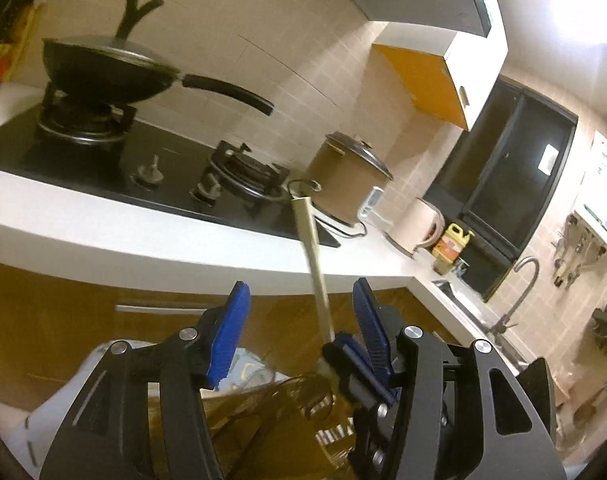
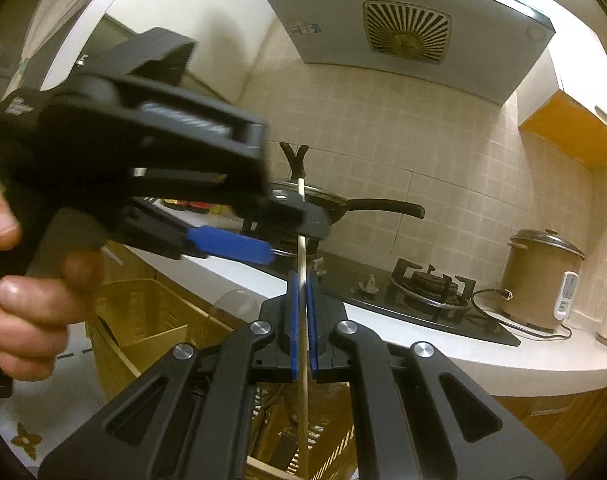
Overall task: Organize utensils
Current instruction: 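Carry the spoon and chopstick over the beige caddy and open both tools to drop them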
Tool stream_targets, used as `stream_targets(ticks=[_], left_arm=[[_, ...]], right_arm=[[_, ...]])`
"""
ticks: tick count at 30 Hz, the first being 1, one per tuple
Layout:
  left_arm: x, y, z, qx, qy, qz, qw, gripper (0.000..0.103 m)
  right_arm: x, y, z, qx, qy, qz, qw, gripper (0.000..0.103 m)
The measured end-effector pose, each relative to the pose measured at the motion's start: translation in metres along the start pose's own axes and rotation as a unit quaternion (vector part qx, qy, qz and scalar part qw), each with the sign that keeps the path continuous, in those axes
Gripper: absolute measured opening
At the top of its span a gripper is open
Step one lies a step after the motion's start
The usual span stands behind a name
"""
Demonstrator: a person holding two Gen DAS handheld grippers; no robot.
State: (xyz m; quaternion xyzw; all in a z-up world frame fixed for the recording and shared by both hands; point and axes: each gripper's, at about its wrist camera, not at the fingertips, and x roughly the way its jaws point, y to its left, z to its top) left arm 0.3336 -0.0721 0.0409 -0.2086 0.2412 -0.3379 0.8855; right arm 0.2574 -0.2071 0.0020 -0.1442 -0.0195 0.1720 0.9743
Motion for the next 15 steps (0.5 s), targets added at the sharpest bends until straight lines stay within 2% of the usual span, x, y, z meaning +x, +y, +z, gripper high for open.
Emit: stream_targets(ticks=[1, 2, 4, 7, 15], left_arm=[[0.004, 0.001, 0.001, -0.005, 0.0, 0.001, 1.0, 0.049], [0.007, 0.002, 0.001, -0.01, -0.001, 0.0, 1.0, 0.037], [0.013, 0.002, 0.001, -0.017, 0.006, -0.009, 0.9998, 0.019], [0.016, -0.005, 0.002, -0.009, 0.005, -0.013, 0.9999, 0.006], [0.009, -0.029, 0.004, 0.02, -0.002, -0.008, 0.9998, 0.004]], right_arm=[[-0.001, 0.001, 0.0, -0.004, 0.0, -0.001, 1.0, 0.002], [-0.001, 0.002, 0.0, -0.007, 0.0, -0.002, 1.0, 0.002], [-0.001, 0.001, 0.0, -0.008, 0.005, -0.001, 1.0, 0.003], [-0.002, 0.0, 0.0, -0.012, 0.014, 0.001, 1.0, 0.003], [-0.03, -0.014, 0.008, 0.012, 0.044, 0.022, 0.999, 0.005]])
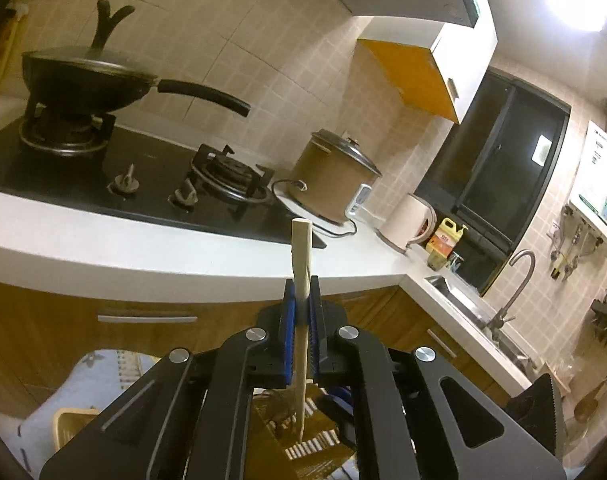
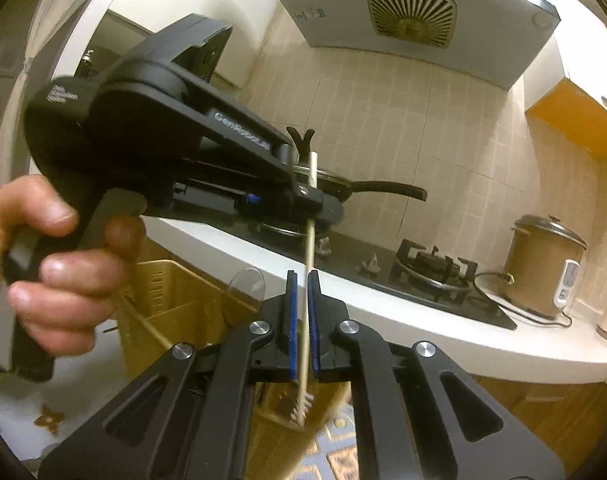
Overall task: Organize utensils
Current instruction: 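Carry the spoon and chopstick over the beige caddy and open both tools to drop them, then move both tools back down toward the remaining spoons and chopsticks on the table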
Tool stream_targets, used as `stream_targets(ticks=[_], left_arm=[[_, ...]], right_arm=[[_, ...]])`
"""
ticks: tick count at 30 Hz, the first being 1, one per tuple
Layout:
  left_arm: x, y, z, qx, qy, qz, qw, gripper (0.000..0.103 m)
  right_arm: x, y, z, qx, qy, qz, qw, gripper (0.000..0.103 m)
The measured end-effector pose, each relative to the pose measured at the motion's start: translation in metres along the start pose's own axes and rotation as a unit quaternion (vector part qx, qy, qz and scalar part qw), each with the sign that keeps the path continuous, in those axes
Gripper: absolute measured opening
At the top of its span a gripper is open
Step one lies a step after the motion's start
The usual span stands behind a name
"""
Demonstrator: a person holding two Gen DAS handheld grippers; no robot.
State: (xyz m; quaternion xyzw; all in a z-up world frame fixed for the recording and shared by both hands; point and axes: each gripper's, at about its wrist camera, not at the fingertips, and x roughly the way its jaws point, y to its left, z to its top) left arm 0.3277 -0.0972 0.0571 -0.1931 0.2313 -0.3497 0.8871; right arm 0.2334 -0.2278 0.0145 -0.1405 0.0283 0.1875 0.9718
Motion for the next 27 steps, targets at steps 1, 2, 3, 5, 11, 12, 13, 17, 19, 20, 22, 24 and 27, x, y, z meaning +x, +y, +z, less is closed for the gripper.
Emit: stream_targets(ticks=[1, 2, 3, 5, 11, 12, 13, 17, 19, 20, 22, 24, 27], left_arm=[[-0.001, -0.002, 0.0, 0.002, 0.0, 0.0, 1.0, 0.004], [-0.002, -0.005, 0.0, 0.008, 0.001, 0.004, 1.0, 0.004], [-0.003, -0.009, 0.0, 0.017, -0.001, 0.009, 0.9998, 0.004], [-0.008, -0.018, -0.002, 0.036, -0.003, 0.02, 0.9991, 0.004], [-0.02, -0.043, -0.013, 0.079, 0.004, 0.043, 0.996, 0.027], [-0.027, -0.046, -0.015, 0.084, 0.001, 0.047, 0.9953, 0.029], [-0.032, -0.048, -0.015, 0.087, 0.001, 0.047, 0.9951, 0.031], [-0.066, -0.052, -0.022, 0.084, -0.004, 0.049, 0.9952, 0.036], [-0.089, -0.051, -0.029, 0.078, -0.003, 0.051, 0.9957, 0.039], [-0.1, -0.051, -0.034, 0.077, 0.002, 0.054, 0.9956, 0.039], [-0.118, -0.048, -0.045, 0.07, 0.02, 0.059, 0.9956, 0.039], [-0.134, -0.043, -0.061, 0.061, 0.047, 0.069, 0.9946, 0.039], [-0.143, -0.034, -0.083, 0.046, 0.092, 0.085, 0.991, 0.039]], right_arm=[[-0.008, -0.005, 0.001, 0.006, 0.003, -0.002, 1.0, 0.005], [-0.016, -0.009, 0.002, 0.011, 0.007, -0.005, 1.0, 0.005], [-0.023, -0.014, 0.002, 0.018, 0.009, -0.008, 1.0, 0.005], [-0.039, -0.026, 0.004, 0.034, 0.014, -0.018, 0.999, 0.005], [-0.062, -0.051, 0.014, 0.087, 0.049, -0.016, 0.995, 0.009], [-0.066, -0.052, 0.016, 0.092, 0.055, -0.013, 0.994, 0.016], [-0.071, -0.052, 0.019, 0.099, 0.059, -0.008, 0.993, 0.029], [-0.091, -0.044, 0.031, 0.121, 0.08, 0.001, 0.989, 0.06], [-0.098, -0.036, 0.032, 0.125, 0.097, 0.002, 0.987, 0.06], [-0.103, -0.031, 0.032, 0.127, 0.106, 0.001, 0.986, 0.06], [-0.111, -0.017, 0.031, 0.125, 0.139, 0.0, 0.982, 0.06], [-0.117, -0.004, 0.026, 0.124, 0.169, 0.003, 0.978, 0.06], [-0.122, 0.018, 0.016, 0.119, 0.223, 0.001, 0.968, 0.06]])
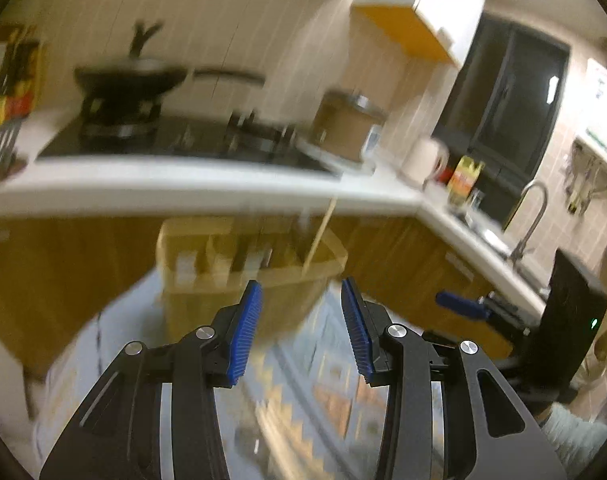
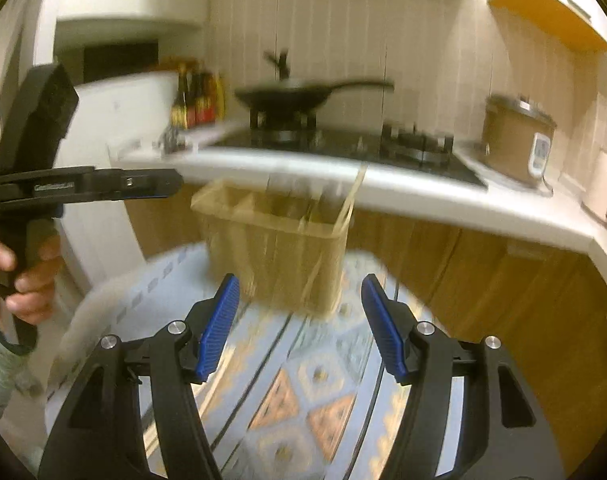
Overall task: Organize utensils
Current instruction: 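Move both tools back down toward the remaining spoons and chopsticks on the table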
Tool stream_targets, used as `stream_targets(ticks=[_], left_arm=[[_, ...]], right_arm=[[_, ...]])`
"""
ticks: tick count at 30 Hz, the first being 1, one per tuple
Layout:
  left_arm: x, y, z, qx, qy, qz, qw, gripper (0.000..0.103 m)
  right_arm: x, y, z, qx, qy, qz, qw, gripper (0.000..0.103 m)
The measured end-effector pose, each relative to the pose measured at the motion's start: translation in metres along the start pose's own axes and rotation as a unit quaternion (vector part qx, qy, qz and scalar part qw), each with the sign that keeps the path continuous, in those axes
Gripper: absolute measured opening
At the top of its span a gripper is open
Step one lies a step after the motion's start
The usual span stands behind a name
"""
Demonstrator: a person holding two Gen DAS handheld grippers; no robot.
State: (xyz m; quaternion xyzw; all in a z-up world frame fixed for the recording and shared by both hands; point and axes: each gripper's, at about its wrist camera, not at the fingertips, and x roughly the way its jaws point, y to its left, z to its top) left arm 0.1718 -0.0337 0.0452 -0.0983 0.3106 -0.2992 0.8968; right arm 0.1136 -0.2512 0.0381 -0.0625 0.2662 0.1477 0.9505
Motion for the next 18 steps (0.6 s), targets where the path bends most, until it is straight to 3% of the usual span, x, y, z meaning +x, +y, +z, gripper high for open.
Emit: stream_targets(ticks=[4, 7, 12, 18], left_arm=[[0.006, 0.016, -0.045, -0.027, 0.073, 0.024, 0.9967, 0.038], [0.006, 0.023, -0.074, -0.034, 0.087, 0.051, 0.9943, 0.038], [0.006, 0.036, -0.117, -0.061, 0.114, 0.073, 0.9889, 0.038], [0.011, 0.035, -0.147, -0.049, 0.118, 0.111, 0.9856, 0.038]], right_arm=[[0.011, 0.021, -0.026, -0.001, 0.071, -0.015, 0.997, 0.06], [0.02, 0.035, -0.048, 0.003, 0.105, -0.021, 0.994, 0.06], [0.034, 0.048, -0.081, 0.055, 0.152, 0.008, 0.987, 0.059], [0.05, 0.069, -0.117, 0.087, 0.162, 0.028, 0.983, 0.055]])
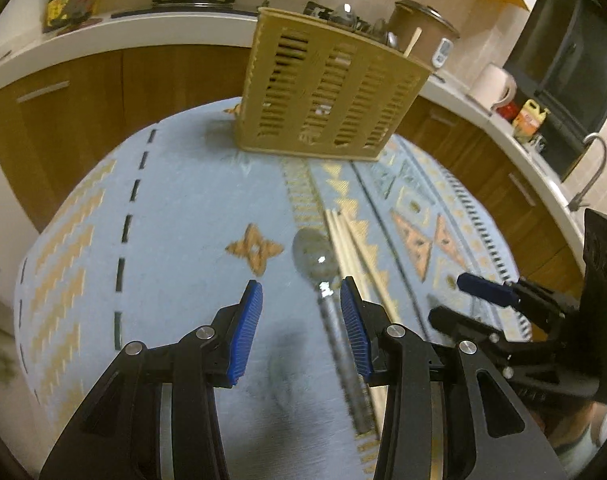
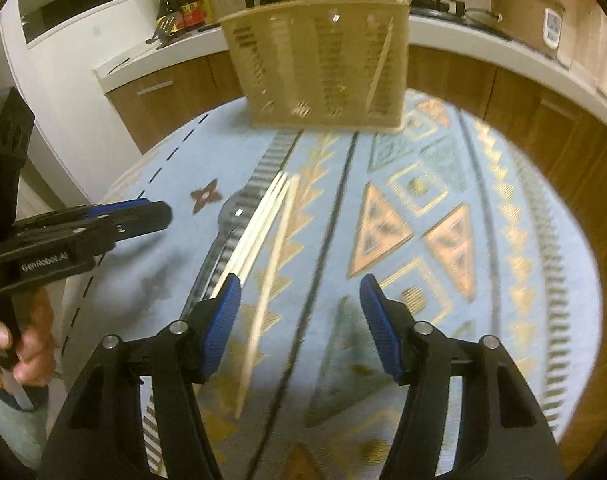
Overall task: Organize utensils
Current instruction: 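Move both tools back down toward the remaining spoons and chopsticks on the table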
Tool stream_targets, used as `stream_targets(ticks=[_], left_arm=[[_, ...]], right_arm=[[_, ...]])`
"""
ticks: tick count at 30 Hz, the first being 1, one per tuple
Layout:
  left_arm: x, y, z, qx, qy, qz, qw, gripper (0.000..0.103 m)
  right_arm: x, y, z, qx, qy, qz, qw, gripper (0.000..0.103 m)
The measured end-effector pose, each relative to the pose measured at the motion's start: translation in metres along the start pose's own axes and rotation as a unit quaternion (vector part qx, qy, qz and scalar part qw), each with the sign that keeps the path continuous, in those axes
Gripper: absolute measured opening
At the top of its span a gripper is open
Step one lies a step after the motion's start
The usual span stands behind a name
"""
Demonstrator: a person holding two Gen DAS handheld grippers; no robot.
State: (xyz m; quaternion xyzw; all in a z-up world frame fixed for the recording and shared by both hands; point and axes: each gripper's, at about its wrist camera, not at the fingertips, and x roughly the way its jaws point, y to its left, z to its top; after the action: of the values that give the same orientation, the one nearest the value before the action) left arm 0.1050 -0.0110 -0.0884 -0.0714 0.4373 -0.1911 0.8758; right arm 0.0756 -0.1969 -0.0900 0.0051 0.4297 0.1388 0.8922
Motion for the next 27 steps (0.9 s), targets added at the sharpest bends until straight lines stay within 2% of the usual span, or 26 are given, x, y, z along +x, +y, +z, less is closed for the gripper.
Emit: stream_targets(ticks=[7, 23, 27], left_arm=[[0.007, -0.007, -0.014, 0.0, -0.01, 0.019, 0.9998, 0.037], [0.009, -0.005, -0.022, -0.003, -0.022, 0.037, 0.9991, 0.037], [0.008, -0.006, -0.023, -0.003, -0.023, 0.037, 0.999, 0.037]], right_arm=[[0.017, 0.012, -0.012, 0.005, 0.008, -0.001, 1.0, 0.04], [0.021, 0.029, -0.015, -0.03, -0.005, -0.062, 0.998, 0.039], [0.02, 0.03, -0.016, -0.032, -0.007, -0.075, 0.997, 0.033]])
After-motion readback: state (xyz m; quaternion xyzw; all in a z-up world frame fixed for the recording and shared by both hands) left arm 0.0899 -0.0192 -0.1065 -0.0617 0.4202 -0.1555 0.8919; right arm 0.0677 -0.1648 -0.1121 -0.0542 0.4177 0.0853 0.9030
